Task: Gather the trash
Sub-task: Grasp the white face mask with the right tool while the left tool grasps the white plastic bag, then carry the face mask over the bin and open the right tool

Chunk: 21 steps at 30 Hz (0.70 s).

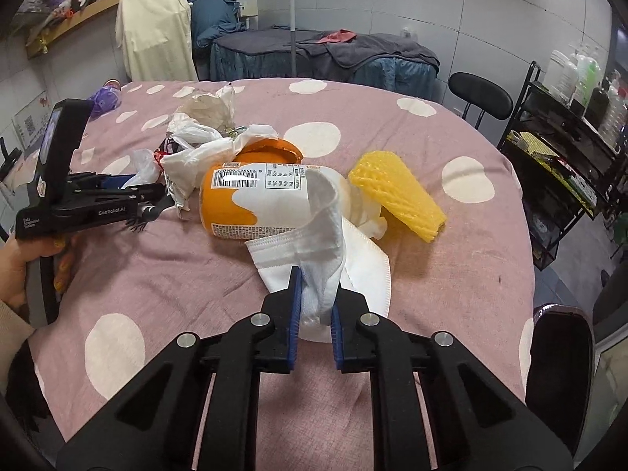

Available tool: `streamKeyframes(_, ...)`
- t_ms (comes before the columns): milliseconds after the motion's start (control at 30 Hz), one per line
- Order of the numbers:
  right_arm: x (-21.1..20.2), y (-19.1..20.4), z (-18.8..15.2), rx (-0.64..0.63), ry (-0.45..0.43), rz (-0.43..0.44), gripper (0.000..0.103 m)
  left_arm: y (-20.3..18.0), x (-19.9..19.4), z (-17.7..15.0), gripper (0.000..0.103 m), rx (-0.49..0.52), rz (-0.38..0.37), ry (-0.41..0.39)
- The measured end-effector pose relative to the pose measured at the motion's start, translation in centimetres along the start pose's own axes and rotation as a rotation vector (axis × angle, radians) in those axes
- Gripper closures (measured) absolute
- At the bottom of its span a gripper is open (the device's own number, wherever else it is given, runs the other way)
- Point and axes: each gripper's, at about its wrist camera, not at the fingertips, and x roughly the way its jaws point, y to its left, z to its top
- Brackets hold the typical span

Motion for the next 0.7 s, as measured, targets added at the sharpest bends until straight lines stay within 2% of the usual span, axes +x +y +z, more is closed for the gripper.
streamKeyframes(33,-0.2,0.0,-0.1,0.003,-0.005,0.000,0.089,0.0,-0.1,-0.1,0.081,0.003,-0.001,0.000)
streamKeyframes(67,-0.5,0.0,-0.2,0.007,-0.009,0.001,0.089,-0.1,-0.3,-0.2,0.085,0.005,-0.003,-0.002)
streamKeyframes(167,-1.1,0.0,-0.6,0.019,-0.021,0.007,0.089,-0.2,-0.8,-0.5,0.091,0.006,-0.001,-0.011)
streamKeyframes(467,-3.5,-1.0,-1.8,0.052,-0.059,0.033,0.089,0.6,-5.4,-2.1,0.094,-0.079,-0.027,-0.087)
streamKeyframes(700,-5.8,-1.3,-3.1,0.069,-0.097,0.069,0.089,-0.5,-9.8,-4.3,0.094,-0.089,-0.030,-0.175)
